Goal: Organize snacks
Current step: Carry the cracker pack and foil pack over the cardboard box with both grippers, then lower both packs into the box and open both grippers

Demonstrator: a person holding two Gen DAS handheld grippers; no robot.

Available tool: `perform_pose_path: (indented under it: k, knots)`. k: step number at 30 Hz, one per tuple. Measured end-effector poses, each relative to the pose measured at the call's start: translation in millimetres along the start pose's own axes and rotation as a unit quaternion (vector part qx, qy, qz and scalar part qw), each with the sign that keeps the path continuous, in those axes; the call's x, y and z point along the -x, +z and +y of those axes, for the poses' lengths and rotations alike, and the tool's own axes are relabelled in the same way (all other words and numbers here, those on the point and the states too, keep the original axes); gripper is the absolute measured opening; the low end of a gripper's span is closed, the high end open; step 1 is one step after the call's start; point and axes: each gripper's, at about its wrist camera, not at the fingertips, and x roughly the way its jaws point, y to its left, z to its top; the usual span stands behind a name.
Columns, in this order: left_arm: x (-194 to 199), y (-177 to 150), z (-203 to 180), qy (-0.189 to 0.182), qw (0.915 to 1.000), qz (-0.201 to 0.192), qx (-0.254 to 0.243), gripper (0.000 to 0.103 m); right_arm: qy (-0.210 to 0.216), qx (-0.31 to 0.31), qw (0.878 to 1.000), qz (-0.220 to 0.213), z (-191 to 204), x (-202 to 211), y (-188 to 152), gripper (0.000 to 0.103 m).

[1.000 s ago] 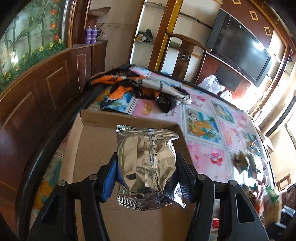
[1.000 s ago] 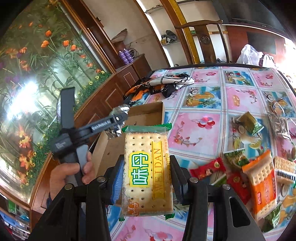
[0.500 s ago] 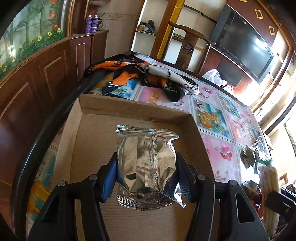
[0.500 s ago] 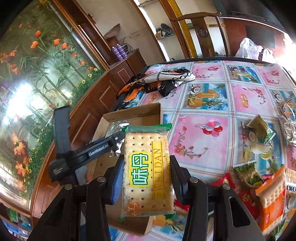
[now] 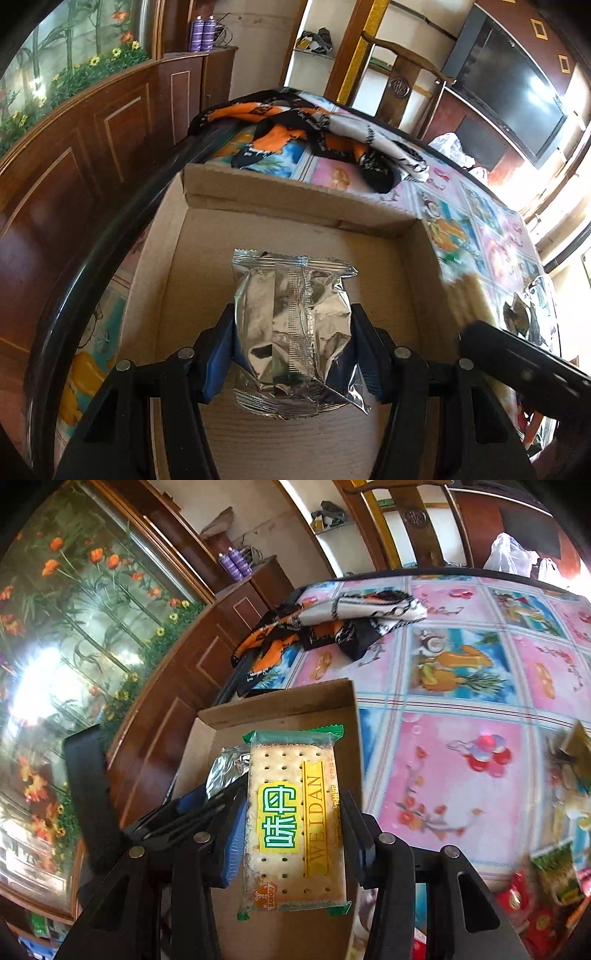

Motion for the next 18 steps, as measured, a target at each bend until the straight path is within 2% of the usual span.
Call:
perform_pose_path:
  k: [9,18]
  knots:
    - [-4,-3,-2,0.024,0.9997,0.005,-0.008,0.058,-0.01,-0.005,1.0,0.011,1,-42,20,0.05]
    - [-4,-2,-2,0.025,0.9996,0.007,-0.008,0.058,-0.023,-0.004,0.999,0.024,0,-70,22,0.05]
